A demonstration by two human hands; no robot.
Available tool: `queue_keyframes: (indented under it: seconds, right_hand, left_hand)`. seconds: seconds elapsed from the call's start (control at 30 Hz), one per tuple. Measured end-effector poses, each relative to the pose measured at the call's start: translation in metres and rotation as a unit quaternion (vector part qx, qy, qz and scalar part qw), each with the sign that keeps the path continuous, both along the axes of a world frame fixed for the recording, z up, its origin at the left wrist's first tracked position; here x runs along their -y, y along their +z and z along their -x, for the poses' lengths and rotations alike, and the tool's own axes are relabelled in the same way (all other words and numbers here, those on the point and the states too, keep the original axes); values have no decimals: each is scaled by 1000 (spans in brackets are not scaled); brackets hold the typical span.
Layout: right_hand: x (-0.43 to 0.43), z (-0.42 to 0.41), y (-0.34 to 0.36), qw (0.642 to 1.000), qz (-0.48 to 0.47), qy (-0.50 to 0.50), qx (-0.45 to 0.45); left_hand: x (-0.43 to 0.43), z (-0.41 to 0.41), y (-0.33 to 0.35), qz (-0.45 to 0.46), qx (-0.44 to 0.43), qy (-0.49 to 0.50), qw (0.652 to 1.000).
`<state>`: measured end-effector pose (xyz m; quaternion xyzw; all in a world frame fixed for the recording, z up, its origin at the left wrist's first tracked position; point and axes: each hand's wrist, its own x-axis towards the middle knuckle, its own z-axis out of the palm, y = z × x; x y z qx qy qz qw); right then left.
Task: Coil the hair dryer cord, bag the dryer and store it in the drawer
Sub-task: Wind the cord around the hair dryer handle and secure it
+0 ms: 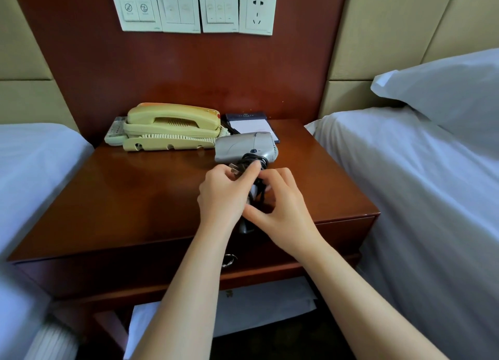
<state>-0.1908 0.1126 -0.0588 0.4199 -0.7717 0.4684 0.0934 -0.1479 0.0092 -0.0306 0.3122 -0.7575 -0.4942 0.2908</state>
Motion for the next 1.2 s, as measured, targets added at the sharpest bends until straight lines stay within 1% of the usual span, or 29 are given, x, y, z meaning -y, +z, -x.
queue_keyframes:
  seconds: [0.13, 0.2, 0.23, 0.3, 0.37, 0.47, 0.53, 0.73, 0.8, 0.83, 0.87, 0.9, 0.93, 0.97, 1.0, 1.03, 1.1, 1.13, 1.2]
  right_hand:
    - [-2, 0, 0, 1000, -8, 5, 7]
    - [-4, 1, 1, 1000, -10, 5, 11]
    - [-5, 2, 2, 1000, -10, 3, 15]
    - [-7, 4, 2, 1000, -7, 1, 25]
    - [-10, 6, 3, 1000, -6, 2, 30]
    - [-12, 8, 2, 1000, -7, -10, 21]
    - [-13, 9, 2, 999, 0, -30, 14]
    - [-13, 9, 6, 997, 6, -70, 27]
    - [-11, 8, 6, 996, 18, -71, 44]
    - [-11, 8, 6, 996, 24, -69, 58]
    - [-11, 9, 6, 994, 27, -70, 76]
    - [-12, 10, 7, 993, 27, -72, 94]
    - [-13, 12, 7, 991, 26, -76, 109]
    - [-14, 14, 7, 990, 26, -81, 115]
    - [-15, 16, 6, 989, 25, -86, 114]
    - [-16, 16, 6, 990, 22, -88, 108]
    - [-15, 17, 4, 991, 20, -90, 97]
    - [-15, 17, 4, 991, 20, -92, 95]
    - [-15, 19, 3, 990, 21, -100, 93]
  left_hand:
    - [5, -1, -2, 28, -19, 25, 999]
    - [10, 0, -6, 30, -24, 13, 999]
    - [13, 0, -9, 16, -31, 1, 999]
    - [16, 0, -13, -45, -67, -20, 997]
    - [15, 1, -16, -133, -106, -30, 985]
    - [8, 2, -13, -259, -164, -35, 951]
    - [2, 0, -8, -321, -197, -29, 926]
    - [3, 2, -1, -436, -209, -9, 875]
    - [5, 5, -1, -442, -210, -2, 872]
    - [5, 6, -4, -426, -200, 5, 883]
    - [5, 8, -7, -386, -175, 12, 906]
    - [4, 9, -12, -314, -137, 21, 939]
    - [3, 11, -16, -221, -97, 30, 970]
    - [2, 11, -20, -123, -69, 42, 989]
    - [1, 11, -22, -38, -51, 53, 997]
    - [-1, 10, -22, 31, -30, 62, 997]
    - [-5, 7, -19, 137, 48, 84, 986]
    - [-8, 7, -18, 176, 88, 91, 976]
    - [-14, 6, -16, 236, 121, 80, 961]
